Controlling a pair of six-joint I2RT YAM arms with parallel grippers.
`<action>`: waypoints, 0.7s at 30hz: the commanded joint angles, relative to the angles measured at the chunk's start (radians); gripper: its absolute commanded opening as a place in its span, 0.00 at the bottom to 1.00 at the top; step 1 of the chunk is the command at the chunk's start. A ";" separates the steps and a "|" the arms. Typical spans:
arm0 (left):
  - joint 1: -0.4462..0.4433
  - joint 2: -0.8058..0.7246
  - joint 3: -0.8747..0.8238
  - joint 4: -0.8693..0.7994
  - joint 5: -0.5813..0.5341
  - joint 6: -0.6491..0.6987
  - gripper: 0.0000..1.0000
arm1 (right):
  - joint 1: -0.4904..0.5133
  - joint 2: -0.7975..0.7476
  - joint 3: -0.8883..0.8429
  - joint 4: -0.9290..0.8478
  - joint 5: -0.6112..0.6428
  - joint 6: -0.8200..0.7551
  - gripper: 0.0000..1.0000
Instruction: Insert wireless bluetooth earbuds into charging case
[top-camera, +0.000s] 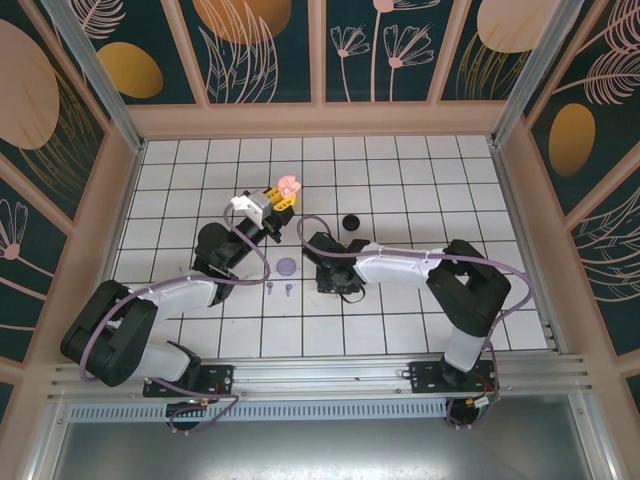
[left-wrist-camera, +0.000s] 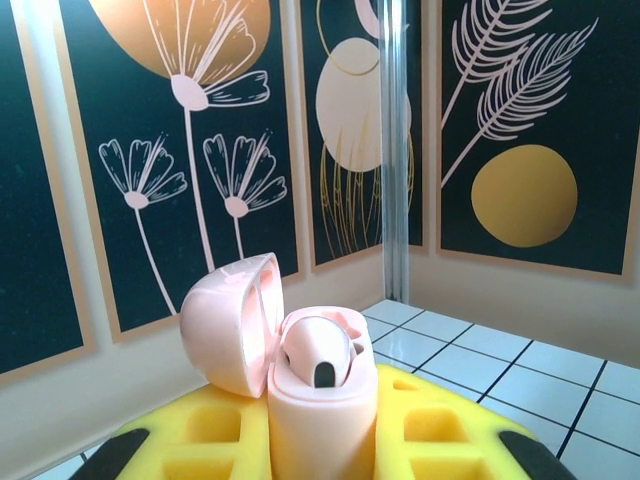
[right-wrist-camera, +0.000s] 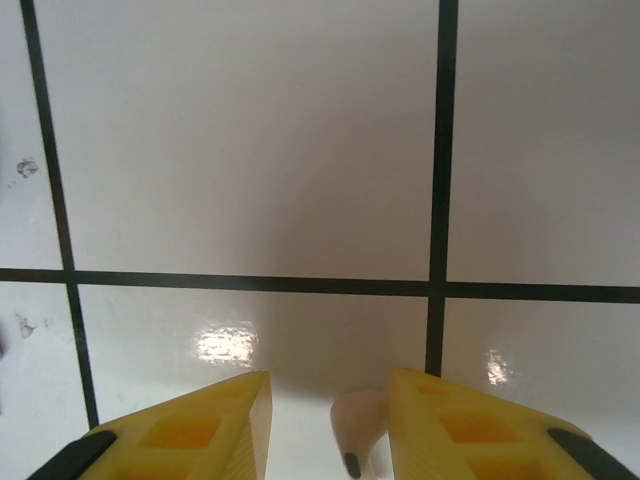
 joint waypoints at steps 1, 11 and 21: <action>0.011 -0.010 -0.009 0.069 0.005 0.006 0.00 | 0.013 0.028 0.040 -0.069 0.022 0.021 0.35; 0.025 0.007 -0.009 0.101 0.029 -0.020 0.00 | 0.023 0.039 0.049 -0.084 0.023 0.025 0.35; 0.027 0.018 0.000 0.101 0.049 -0.035 0.00 | 0.047 0.023 0.031 -0.104 0.028 -0.009 0.36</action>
